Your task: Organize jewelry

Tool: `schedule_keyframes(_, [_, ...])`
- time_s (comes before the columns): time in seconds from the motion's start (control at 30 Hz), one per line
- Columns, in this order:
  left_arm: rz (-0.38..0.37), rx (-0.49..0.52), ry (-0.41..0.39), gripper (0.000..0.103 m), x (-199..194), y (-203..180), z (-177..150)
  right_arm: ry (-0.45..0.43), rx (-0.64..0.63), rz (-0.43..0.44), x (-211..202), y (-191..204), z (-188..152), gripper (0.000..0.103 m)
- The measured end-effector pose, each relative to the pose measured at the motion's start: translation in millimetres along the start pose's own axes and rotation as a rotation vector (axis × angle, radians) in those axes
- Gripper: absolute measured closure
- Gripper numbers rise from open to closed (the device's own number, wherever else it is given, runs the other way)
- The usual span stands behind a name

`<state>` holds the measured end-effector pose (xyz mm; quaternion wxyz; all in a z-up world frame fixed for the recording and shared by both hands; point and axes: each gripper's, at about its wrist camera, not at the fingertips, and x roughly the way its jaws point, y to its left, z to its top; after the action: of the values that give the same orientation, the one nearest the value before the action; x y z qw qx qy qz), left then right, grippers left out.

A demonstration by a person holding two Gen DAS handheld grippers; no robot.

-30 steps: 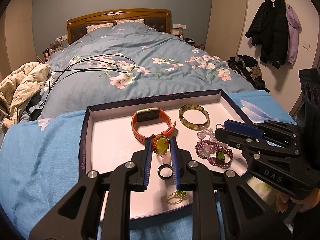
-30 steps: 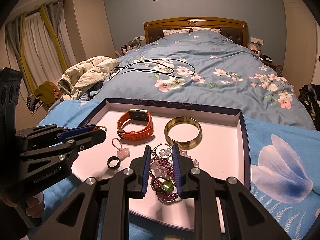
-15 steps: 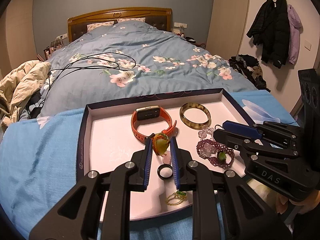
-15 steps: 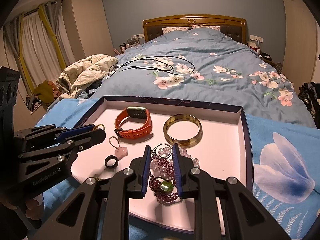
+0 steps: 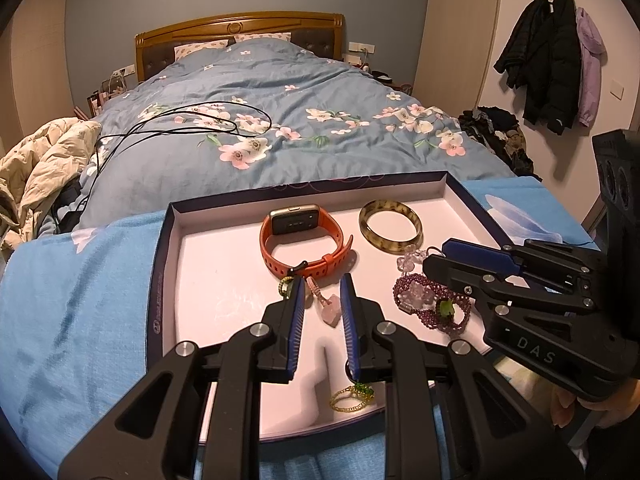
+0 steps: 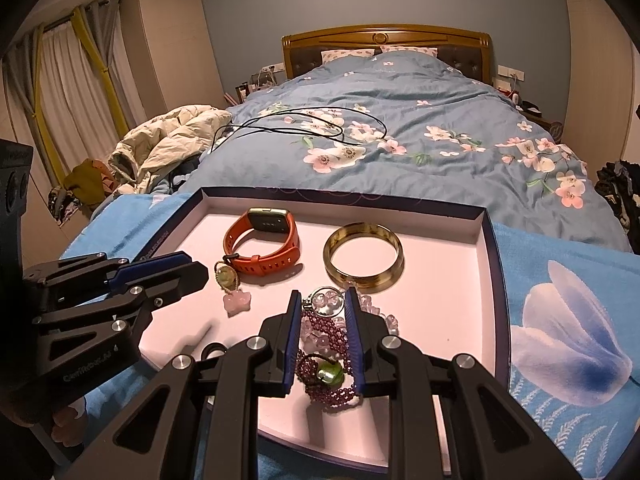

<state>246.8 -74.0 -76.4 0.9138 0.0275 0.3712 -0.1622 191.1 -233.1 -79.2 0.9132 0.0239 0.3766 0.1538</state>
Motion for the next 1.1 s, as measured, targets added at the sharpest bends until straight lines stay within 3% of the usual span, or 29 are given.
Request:
schedule_keyframes(0.17, [0.002,0.0,-0.003,0.066,-1,0,-2,0.007,0.005,-0.008,3,0,0,0.081])
schedule_keyframes(0.33, [0.006,0.001,-0.019,0.05,-5,-2,-4,-0.002,0.015,-0.009,-1,-1,0,0.073])
schedule_keyframes(0.4, [0.012,0.003,-0.029,0.04,-9,-3,-5,-0.013,0.017,-0.014,-4,-1,-1,0.062])
schedule_keyframes(0.47, [0.014,0.002,-0.039,0.037,-13,-3,-6,-0.022,0.019,-0.015,-9,-1,-2,0.06])
schedule_keyframes(0.57, [0.021,-0.004,-0.057,0.018,-22,-2,-7,-0.041,0.026,-0.015,-16,0,-3,0.046])
schedule_keyframes(0.63, [0.024,-0.004,-0.079,0.016,-30,-3,-9,-0.051,0.024,-0.014,-20,0,-4,0.042])
schedule_keyframes(0.67, [0.027,-0.002,-0.086,0.01,-34,-3,-10,-0.056,0.022,-0.021,-24,1,-5,0.038])
schedule_keyframes(0.7, [0.033,-0.002,-0.093,0.005,-38,-4,-11,-0.06,0.021,-0.027,-25,1,-5,0.031])
schedule_keyframes(0.97, [0.107,-0.027,-0.132,0.005,-65,-1,-27,-0.13,0.009,-0.068,-52,5,-20,0.011])
schedule_keyframes(1.1, [0.126,-0.069,-0.151,0.005,-81,4,-38,-0.181,-0.017,-0.086,-69,12,-28,0.007])
